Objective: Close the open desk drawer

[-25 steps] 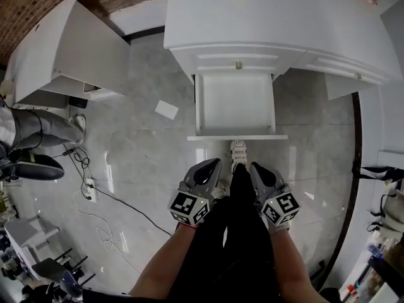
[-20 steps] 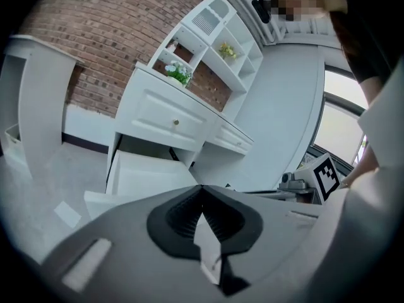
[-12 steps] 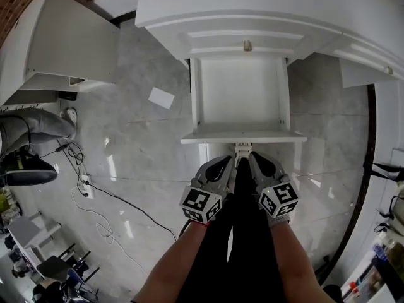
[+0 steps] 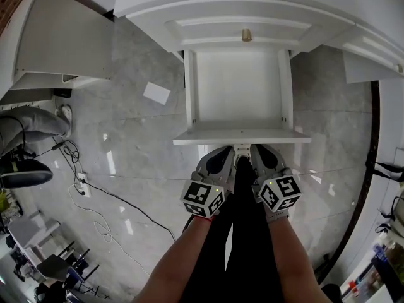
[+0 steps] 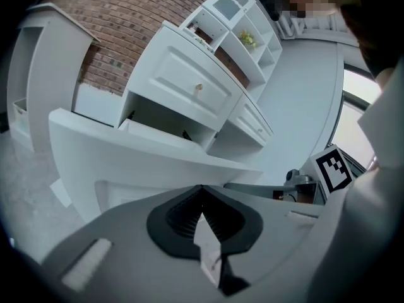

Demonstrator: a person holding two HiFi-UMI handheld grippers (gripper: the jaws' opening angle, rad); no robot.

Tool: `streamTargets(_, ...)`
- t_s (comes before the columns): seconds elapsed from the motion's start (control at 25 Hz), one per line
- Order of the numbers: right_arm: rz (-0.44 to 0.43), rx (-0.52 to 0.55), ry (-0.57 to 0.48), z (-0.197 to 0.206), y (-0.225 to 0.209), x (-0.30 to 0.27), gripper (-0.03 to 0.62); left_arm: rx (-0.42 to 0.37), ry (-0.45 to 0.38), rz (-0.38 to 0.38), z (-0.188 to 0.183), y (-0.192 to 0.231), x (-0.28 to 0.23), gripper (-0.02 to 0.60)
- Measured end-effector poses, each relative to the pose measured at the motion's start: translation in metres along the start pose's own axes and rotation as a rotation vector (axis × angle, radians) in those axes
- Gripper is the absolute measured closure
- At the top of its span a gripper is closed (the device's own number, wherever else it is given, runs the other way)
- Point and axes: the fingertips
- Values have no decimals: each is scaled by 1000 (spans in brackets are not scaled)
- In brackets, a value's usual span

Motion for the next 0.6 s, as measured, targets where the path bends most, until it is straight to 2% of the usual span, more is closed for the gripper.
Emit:
streamTargets(0.28,15,-51,-29,-1,-1,0,594,-22,11,6,-5,-8,-12,578)
streamTargets(0.6,23,-100,-54,-12,-8,-8,594,17,20,-23,-16,-4,-23,578)
Point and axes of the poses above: the fingertips, and each gripper's own axes: x backward along the fingers, y to its left, z out of its underside, and after that the axes turned 13 degrees about -z, right-handed
